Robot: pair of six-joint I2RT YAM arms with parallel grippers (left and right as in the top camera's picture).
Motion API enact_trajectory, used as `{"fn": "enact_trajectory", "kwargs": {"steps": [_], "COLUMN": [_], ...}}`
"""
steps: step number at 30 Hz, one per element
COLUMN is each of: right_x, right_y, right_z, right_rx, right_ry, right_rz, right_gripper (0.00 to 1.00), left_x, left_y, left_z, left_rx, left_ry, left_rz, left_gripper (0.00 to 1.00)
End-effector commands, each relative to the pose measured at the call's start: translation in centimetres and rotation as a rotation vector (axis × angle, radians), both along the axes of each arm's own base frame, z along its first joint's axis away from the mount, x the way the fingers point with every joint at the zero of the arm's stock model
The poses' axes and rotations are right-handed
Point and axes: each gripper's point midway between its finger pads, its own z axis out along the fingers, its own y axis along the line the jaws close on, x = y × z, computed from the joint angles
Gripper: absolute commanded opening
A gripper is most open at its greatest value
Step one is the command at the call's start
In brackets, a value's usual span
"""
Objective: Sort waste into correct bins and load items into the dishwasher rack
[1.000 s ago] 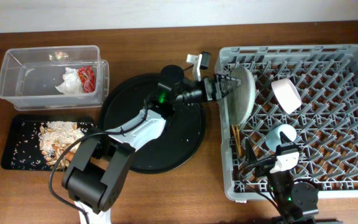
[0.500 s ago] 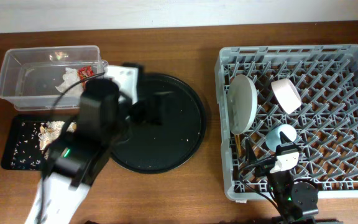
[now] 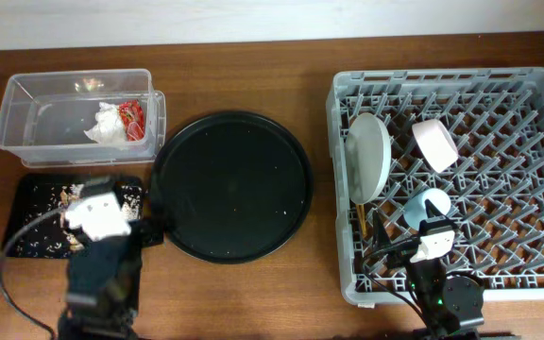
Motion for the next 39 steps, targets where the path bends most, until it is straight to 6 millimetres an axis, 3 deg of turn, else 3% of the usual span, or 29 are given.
{"fn": "enact_trajectory", "kwargs": {"steps": [1, 3, 7, 12, 39], "right_x": [0.0, 0.0, 0.0, 0.0, 0.0], "right_y": [0.0, 0.0, 0.0, 0.0, 0.0], "right_z": [-0.2, -0.2, -0.2, -0.2, -0.2], "right_rx": [-0.006, -0.006, -0.006, -0.006, -0.006], "right_ry": [0.003, 0.003, 0.003, 0.003, 0.003], "right_rz": [0.0, 0.0, 0.0, 0.0, 0.0], "right_gripper": [0.98, 0.98, 0.98, 0.98, 0.98], "left_x": [-1.4, -2.1, -2.8, -1.9, -1.9], "left_y": [-1.5, -1.7, -1.2, -1.3, -1.6], "left_z": [-2.9, -4.8, -7.1, -11.7, -11.8], "left_rx": [0.081, 0.176, 0.189, 0.202, 0.2], "left_ry": [-0.061, -0.085, -0.155, -0.137, -0.141], "left_rz": [-0.156, -0.182, -0.157, -0.16, -0.171], "left_gripper": [0.99, 0.99, 0.99, 0.99, 0.99]}}
